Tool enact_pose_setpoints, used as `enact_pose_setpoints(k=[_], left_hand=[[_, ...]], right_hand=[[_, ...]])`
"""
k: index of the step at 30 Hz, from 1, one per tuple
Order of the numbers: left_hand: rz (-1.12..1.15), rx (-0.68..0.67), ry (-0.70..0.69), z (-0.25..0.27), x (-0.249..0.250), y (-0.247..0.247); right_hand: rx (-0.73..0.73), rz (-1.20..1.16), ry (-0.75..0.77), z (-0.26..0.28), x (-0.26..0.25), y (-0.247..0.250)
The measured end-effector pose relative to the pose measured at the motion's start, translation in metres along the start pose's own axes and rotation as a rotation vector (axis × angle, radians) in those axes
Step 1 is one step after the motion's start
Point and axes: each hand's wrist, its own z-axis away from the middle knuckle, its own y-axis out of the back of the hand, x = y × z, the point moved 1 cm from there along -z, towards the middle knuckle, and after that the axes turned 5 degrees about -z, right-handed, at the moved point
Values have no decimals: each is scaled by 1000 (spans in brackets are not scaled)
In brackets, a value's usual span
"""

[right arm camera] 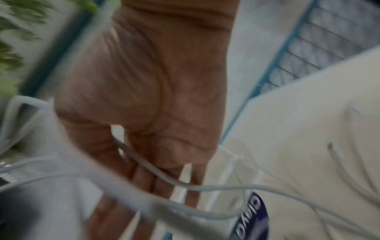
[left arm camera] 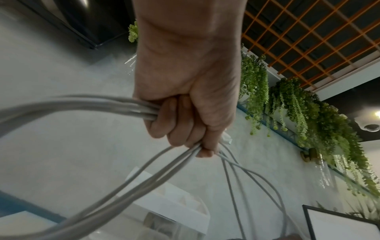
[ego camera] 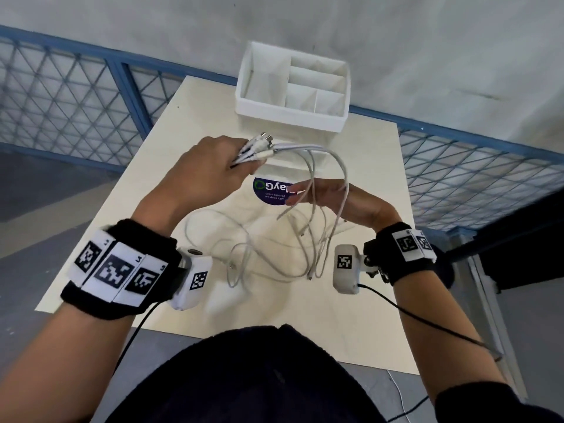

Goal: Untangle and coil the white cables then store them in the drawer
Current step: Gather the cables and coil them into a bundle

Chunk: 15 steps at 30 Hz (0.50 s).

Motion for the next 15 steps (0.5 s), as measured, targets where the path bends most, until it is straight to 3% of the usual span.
enact_pose_setpoints(k=[4,6,9,11,13,15], left_hand=[[-69,-12,34,5,-18,3],[-84,-17,62,7,-29,6],[-91,-44,101,12,-42,10],[-110,-93,101,15,-43,5],[-104,-161,88,17,-39,-6],[-100,-256,48,19,-33,-19]], right_hand=[[84,-427,-16,0,30,3],[66,-506,-32,8,43,11],[157,-558,-119,27,50,28],[216,-386,-218,38,44,35],[298,-66,-317,43,38,38],[451,223,-381,47,29,42]])
